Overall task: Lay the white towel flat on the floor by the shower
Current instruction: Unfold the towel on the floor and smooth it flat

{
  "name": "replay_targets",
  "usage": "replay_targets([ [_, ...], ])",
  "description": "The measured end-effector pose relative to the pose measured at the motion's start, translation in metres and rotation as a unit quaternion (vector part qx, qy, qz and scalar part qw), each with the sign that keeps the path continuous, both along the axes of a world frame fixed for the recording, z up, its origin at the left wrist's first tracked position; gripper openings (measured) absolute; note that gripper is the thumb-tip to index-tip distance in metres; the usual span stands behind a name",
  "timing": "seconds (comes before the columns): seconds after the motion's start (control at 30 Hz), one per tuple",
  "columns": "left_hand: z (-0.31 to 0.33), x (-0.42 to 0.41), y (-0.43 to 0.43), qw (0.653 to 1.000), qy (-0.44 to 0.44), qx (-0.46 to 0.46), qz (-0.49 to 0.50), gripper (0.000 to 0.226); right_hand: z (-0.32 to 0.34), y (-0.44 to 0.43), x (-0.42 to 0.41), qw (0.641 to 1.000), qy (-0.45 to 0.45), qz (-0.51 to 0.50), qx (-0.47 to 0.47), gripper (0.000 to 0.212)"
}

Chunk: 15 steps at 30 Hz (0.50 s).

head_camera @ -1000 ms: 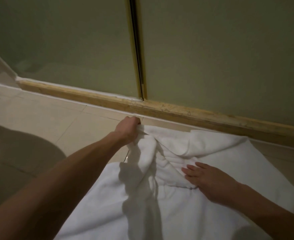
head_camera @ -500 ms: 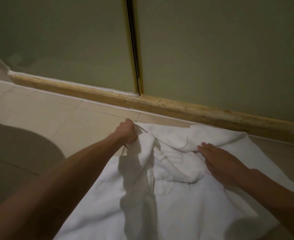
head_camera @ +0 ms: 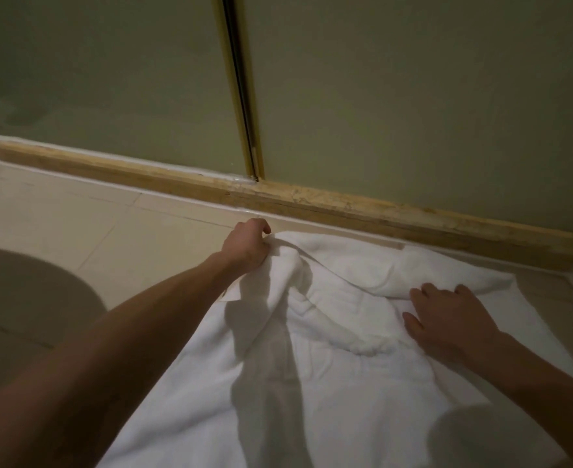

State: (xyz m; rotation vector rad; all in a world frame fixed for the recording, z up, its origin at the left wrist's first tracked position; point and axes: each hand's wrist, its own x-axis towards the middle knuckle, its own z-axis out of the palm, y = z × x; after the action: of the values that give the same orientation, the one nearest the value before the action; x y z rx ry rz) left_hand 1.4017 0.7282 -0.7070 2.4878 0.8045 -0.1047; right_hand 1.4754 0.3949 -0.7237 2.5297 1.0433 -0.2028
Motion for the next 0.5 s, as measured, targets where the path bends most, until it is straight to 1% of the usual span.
replay_targets([
  [0.1,0.002,0.002,-0.005,0.999,0.035,-0.016,-0.008,0.039,0.002,-0.003,0.001,0.999,-0.023,-0.032,-0.014,0.045],
  [0.23,0.006,-0.001,-0.007,0.997,0.066,-0.033,-0.018,0.033,0.011,0.000,0.000,0.998,-0.031,-0.062,-0.011,0.047],
  [0.33,0.007,-0.003,-0.008,0.997,0.062,-0.021,-0.028,0.025,0.017,0.020,-0.001,0.998,-0.042,-0.039,0.009,0.032],
  [0.4,0.006,-0.003,-0.009,0.999,0.041,-0.008,-0.034,0.021,0.019,0.037,-0.002,0.997,-0.056,-0.004,0.059,0.020],
  [0.43,0.005,-0.003,-0.010,0.999,0.029,-0.001,-0.037,0.022,0.018,0.045,-0.002,0.995,-0.059,0.016,0.081,0.018],
  [0.5,0.002,-0.002,-0.013,0.999,0.011,0.009,-0.042,0.025,0.015,0.058,0.001,0.994,-0.036,0.052,0.091,0.025],
])
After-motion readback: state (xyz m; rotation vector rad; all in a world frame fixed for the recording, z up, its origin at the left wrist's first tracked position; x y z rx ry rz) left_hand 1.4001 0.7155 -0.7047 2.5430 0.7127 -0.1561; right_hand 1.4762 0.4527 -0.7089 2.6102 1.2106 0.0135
